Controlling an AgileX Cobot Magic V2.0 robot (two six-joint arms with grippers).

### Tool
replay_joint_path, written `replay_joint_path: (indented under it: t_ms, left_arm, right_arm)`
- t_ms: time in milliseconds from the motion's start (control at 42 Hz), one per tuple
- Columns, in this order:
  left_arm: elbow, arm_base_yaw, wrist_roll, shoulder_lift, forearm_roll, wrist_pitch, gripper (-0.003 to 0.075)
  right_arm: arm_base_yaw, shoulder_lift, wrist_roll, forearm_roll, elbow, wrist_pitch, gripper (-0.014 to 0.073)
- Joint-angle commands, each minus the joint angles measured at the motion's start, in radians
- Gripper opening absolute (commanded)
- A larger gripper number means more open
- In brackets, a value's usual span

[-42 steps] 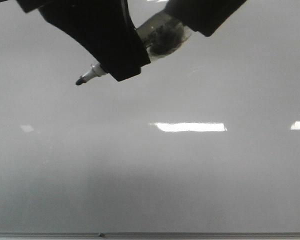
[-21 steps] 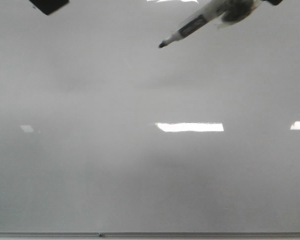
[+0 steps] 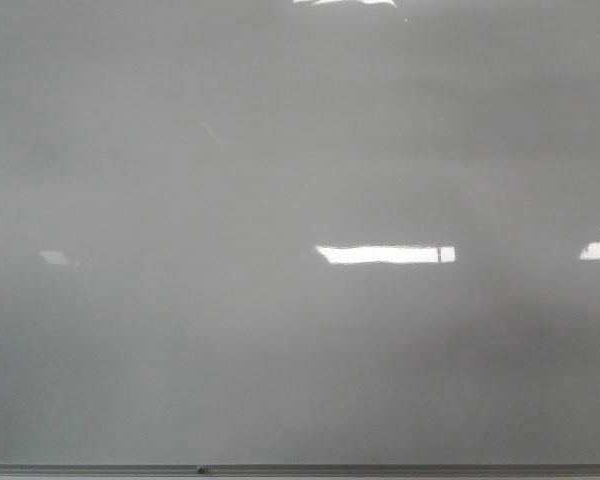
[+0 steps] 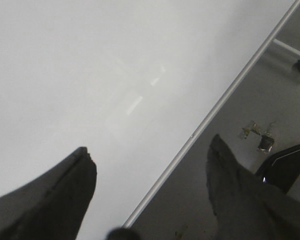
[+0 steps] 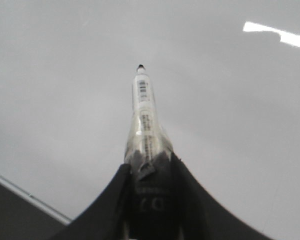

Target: Write number 5 on whiteboard

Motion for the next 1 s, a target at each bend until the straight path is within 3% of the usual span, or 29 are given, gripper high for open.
replay_joint_path:
  t_ms: [0, 214, 786, 976]
  left_arm:
    - [-0.025, 0.002, -0.015, -0.017, -0.011, -0.076, 0.0461]
    - [-0.025, 0.002, -0.015, -0.017, -0.011, -0.098, 0.0461]
    - [-0.025, 0.002, -0.015, -0.017, -0.011, -0.103, 0.0461]
    - [-0.025, 0.002, -0.015, -0.017, -0.011, -0.111, 0.0461]
  right_arm:
    - [-0.006, 0.012, 0.008, 0.011, 0.008, -0.194, -0.0070]
    - [-0.003, 0.129, 0.008, 0.011, -0.019, -0.262, -0.0070]
    - [-0.003, 0.364, 0.004, 0.010, -0.163, -0.266, -0.0070]
    - [0.014, 0.404, -0.017, 0.010, -0.163, -0.133, -0.0070]
